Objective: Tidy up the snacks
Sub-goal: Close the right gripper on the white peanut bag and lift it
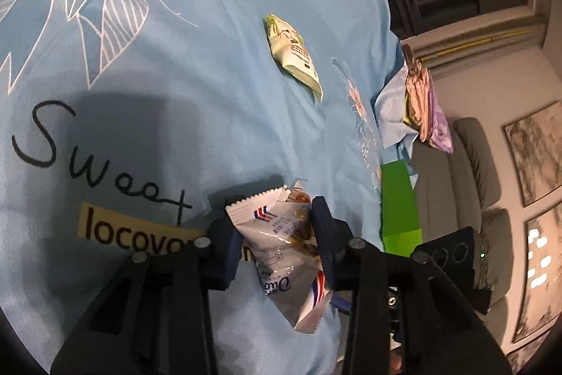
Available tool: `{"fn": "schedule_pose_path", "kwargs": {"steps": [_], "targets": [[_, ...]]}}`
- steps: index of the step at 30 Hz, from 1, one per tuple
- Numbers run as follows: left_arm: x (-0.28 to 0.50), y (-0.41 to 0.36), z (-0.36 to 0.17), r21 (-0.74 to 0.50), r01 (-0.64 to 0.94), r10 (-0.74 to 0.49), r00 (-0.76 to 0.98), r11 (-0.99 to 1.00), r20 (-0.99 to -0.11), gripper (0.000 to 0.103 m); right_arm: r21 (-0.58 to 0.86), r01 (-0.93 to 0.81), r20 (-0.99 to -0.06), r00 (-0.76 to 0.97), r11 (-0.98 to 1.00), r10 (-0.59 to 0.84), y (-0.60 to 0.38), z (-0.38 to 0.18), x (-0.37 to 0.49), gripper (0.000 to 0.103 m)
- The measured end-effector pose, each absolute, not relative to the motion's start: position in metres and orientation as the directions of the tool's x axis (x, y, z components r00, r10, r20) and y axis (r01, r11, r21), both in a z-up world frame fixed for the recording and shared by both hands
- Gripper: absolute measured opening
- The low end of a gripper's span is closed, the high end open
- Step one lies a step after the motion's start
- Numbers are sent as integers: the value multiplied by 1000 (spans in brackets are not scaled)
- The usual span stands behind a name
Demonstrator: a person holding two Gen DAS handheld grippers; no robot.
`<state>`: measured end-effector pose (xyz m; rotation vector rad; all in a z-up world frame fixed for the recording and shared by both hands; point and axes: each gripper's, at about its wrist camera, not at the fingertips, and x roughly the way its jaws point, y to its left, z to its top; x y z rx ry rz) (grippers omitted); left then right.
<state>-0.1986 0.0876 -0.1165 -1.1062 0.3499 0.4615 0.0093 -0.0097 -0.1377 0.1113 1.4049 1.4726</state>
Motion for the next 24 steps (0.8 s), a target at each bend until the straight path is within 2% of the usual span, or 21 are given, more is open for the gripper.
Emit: {"fn": "schedule_pose_path", "kwargs": {"steps": [11, 14, 16, 18, 24], "targets": [[-195, 78, -113, -720, -560, 246, 828, 410, -504, 37, 781, -567, -559, -443, 264, 701, -3, -136, 5, 57], [-199, 79, -116, -731, -559, 249, 829, 391, -501, 31, 771, -583, -561, -428, 258, 709, -1, -136, 2, 51], [-208, 84, -119, -775, -529, 230, 849, 346, -476, 27, 774, -580, -554, -425, 255, 716, -1, -140, 3, 35], [-216, 85, -120, -796, -509, 224, 860, 328, -458, 24, 776, -584, -544, -426, 240, 722, -3, -140, 4, 30], [-211, 75, -109, -731, -570, 281, 821, 375, -497, 24, 755, -612, -553, -403, 234, 730, -4, -134, 0, 28]]}}
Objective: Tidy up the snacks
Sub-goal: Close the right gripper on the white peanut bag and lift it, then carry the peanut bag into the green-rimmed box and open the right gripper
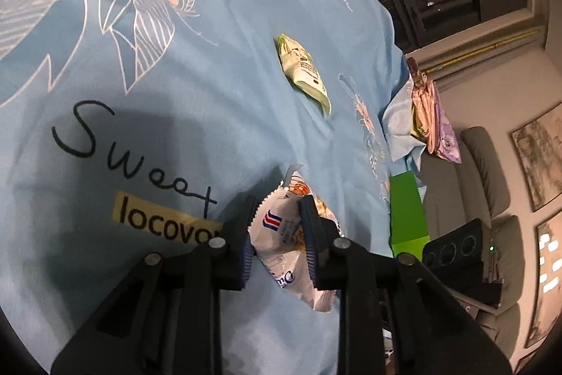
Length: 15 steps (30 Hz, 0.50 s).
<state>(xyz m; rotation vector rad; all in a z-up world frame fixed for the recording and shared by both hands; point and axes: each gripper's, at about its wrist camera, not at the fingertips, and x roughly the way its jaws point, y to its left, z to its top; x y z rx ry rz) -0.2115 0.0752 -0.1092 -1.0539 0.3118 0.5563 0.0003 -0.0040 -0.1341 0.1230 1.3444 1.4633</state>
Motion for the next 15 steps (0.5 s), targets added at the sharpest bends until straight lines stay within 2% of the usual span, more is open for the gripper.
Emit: {"fn": "schedule_pose_path", "kwargs": {"steps": [4, 8, 15], "targets": [[-212, 72, -103, -728, -570, 276, 821, 380, -499, 18, 765, -603, -535, -402, 225, 743, -9, -131, 4, 26], [-207, 60, -83, -688, -590, 317, 808, 422, -497, 18, 763, -617, -512, -391, 195, 765, -17, -116, 7, 26], [-170, 36, -28, -647, -538, 311, 842, 540, -440, 16, 798, -590, -397, -365, 121, 842, -54, -79, 43, 24]]}}
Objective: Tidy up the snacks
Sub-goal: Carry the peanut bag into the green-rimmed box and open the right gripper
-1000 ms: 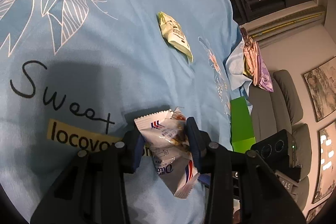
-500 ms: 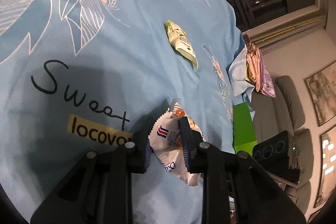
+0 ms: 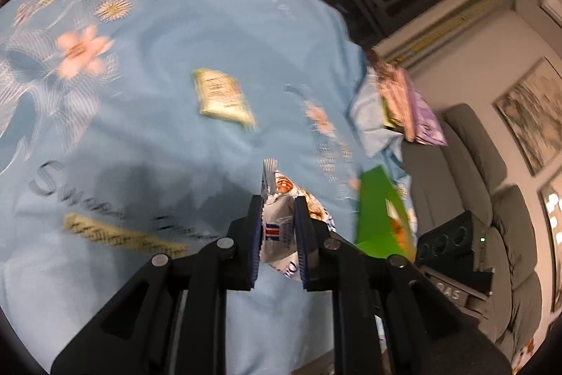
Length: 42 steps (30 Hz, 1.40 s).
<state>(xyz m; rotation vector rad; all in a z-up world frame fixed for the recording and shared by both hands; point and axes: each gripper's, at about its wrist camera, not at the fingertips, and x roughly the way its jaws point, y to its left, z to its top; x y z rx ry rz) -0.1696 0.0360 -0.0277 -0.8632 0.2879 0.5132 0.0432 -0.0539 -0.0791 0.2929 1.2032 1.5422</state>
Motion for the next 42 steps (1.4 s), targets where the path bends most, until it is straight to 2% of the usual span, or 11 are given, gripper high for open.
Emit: {"fn": "schedule_pose_path", "kwargs": {"steps": [8, 16, 24, 29, 31, 33, 35, 36, 38, 39, 42], "targets": [[-54, -13, 31, -529, -449, 243, 877, 720, -414, 15, 788, -603, -294, -190, 125, 937, -123, -25, 129, 24], [67, -50, 40, -509, -345, 119, 898, 788, -424, 14, 836, -521, -187, 23, 171, 982, -195, -14, 230, 24], [165, -76, 7, -482, -335, 40, 851, 810, -523, 13, 878, -401, -219, 150, 261, 964, -230, -67, 293, 16], [197, -83, -28, -433, -360, 31, 796, 826, -604, 15, 849, -350, -345, 200, 395, 917, -236, -89, 314, 16], [199, -83, -37, -432, -369, 40, 796, 823, -603, 20, 844, -320, -382, 205, 430, 901, -239, -101, 322, 16], [197, -82, -38, -414, -401, 93, 800, 817, -592, 35, 847, -325, -365, 221, 421, 904, -242, -101, 323, 16], [193, -82, -37, -402, -415, 126, 807, 816, -577, 77, 825, -332, -393, 244, 457, 886, -244, -98, 321, 16], [189, -81, -34, -405, -415, 138, 817, 815, -559, 84, 803, -341, -417, 266, 489, 869, -244, -96, 319, 20], [179, -80, -25, -407, -401, 152, 840, 821, -521, 91, 769, -354, -449, 294, 533, 844, -241, -94, 315, 46], [170, -78, -17, -403, -387, 159, 855, 829, -494, 91, 772, -352, -443, 299, 529, 845, -242, -93, 313, 66], [141, -70, 3, -382, -387, 208, 877, 839, -433, 101, 818, -353, -366, 289, 454, 884, -246, -85, 306, 87]]}}
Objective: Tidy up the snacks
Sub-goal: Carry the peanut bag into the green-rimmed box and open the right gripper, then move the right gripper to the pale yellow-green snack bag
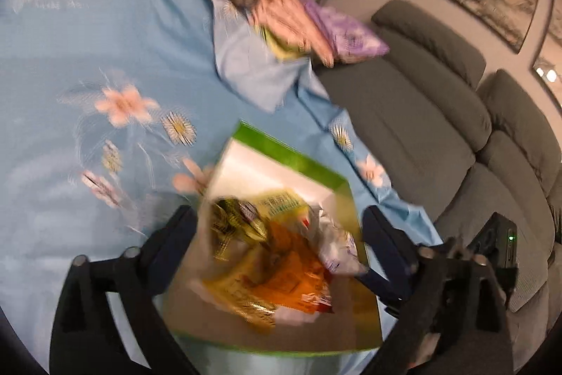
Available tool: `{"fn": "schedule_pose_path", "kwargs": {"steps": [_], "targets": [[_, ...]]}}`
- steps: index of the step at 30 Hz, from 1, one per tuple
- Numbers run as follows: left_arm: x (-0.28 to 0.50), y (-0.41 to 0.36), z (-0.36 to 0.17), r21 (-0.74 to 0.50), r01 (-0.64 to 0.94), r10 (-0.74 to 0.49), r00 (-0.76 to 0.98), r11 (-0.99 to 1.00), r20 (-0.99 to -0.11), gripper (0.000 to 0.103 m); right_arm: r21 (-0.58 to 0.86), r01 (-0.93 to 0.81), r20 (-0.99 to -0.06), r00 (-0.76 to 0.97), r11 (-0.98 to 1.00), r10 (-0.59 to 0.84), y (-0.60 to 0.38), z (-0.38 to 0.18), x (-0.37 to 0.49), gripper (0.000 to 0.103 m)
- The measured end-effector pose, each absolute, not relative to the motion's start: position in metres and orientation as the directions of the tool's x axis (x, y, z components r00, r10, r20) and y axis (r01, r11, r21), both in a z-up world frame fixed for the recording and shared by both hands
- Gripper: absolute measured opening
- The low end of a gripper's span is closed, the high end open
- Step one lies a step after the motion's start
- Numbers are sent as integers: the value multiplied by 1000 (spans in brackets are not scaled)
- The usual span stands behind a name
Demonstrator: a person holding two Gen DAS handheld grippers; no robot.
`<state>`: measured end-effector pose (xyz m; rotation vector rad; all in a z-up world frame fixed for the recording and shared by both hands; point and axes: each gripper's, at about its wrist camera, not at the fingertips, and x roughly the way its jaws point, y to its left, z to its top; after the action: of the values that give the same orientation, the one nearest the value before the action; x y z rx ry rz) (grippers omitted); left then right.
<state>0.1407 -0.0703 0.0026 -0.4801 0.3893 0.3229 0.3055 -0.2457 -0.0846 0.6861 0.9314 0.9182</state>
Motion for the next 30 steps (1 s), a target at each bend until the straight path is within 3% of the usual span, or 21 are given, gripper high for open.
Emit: {"fn": "schedule_pose_path", "kwargs": {"steps": [7, 12, 15, 20, 22, 26, 30], "targets": [[27, -63, 21, -178, -526, 458, 831, 832, -316, 103, 734, -529, -312, 295, 427, 903, -220, -25, 257, 102], [-48, -51, -11, -61, -692, 652, 702, 719, -286, 103, 584, -710, -339, 228, 394, 913, -149, 5, 197, 102], [-68, -28, -33, -53, -723, 647, 647, 689, -403, 103, 495, -781, -423, 166, 381, 891, -84, 11, 162, 102], [-107, -8, -59, -179, -692, 565, 689, 699, -455, 103, 310, -912, -563, 51, 268, 825, 42, 12, 103, 102], [-120, -5, -66, -205, -704, 573, 685, 680, -451, 103, 212, -932, -645, 92, 293, 758, 86, 4, 78, 102], [-151, -2, -67, -252, -733, 633, 676, 632, -378, 103, 187, -960, -714, 14, 210, 700, 153, -17, 48, 102], [-170, -1, -57, -241, -758, 685, 651, 606, -327, 103, 67, -959, -814, 107, 276, 570, 210, -55, 39, 102]]}}
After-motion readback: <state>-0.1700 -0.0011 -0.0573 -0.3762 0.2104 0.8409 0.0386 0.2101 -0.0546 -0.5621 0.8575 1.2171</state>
